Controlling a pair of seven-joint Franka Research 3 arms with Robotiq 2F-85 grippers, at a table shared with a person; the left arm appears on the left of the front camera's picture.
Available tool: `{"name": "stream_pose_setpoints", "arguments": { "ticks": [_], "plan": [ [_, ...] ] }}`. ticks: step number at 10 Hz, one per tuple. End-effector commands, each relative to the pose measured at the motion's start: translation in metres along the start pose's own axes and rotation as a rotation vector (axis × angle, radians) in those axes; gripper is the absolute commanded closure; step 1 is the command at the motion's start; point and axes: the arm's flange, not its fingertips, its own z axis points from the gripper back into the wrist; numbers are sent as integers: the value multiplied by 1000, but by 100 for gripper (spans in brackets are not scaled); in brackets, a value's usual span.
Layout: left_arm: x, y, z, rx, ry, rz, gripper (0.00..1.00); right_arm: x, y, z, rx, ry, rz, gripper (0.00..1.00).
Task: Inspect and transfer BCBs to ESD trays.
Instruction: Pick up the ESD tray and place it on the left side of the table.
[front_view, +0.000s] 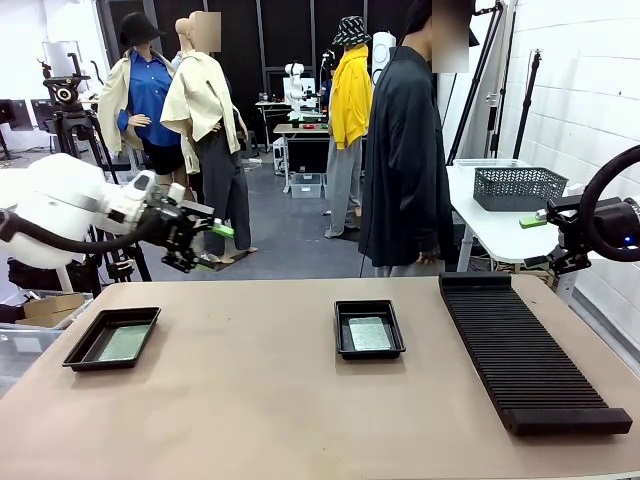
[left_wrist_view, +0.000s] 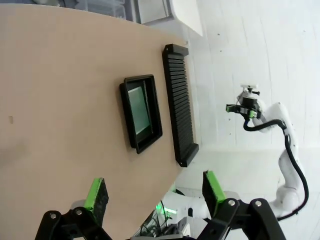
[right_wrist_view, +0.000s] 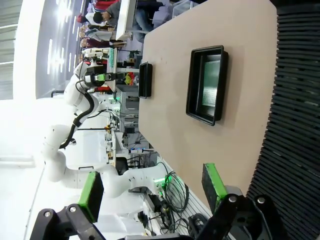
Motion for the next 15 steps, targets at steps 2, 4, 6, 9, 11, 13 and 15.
{"name": "stream_pose_setpoints", "arguments": {
  "ticks": [2,4,6,9,11,13,15],
  "plan": [
    [3,-29,-47,62,-13,54,0,0,1,0,-9,-1,-1,0],
    [6,-50,-81,118,8,68,0,0,1,0,-9,-1,-1,0],
    [3,-66,-117,181,19,61,0,0,1,0,-9,-1,-1,0],
    [0,-75,-161,280,-7,74,0,0,1,0,-9,-1,-1,0],
    [4,-76,-195,359,-25,79,0,0,1,0,-9,-1,-1,0],
    [6,-74,-225,415,-10,82,0,0,1,0,-9,-1,-1,0],
    [6,-70,-250,471,7,87,0,0,1,0,-9,-1,-1,0]
  ]
}}
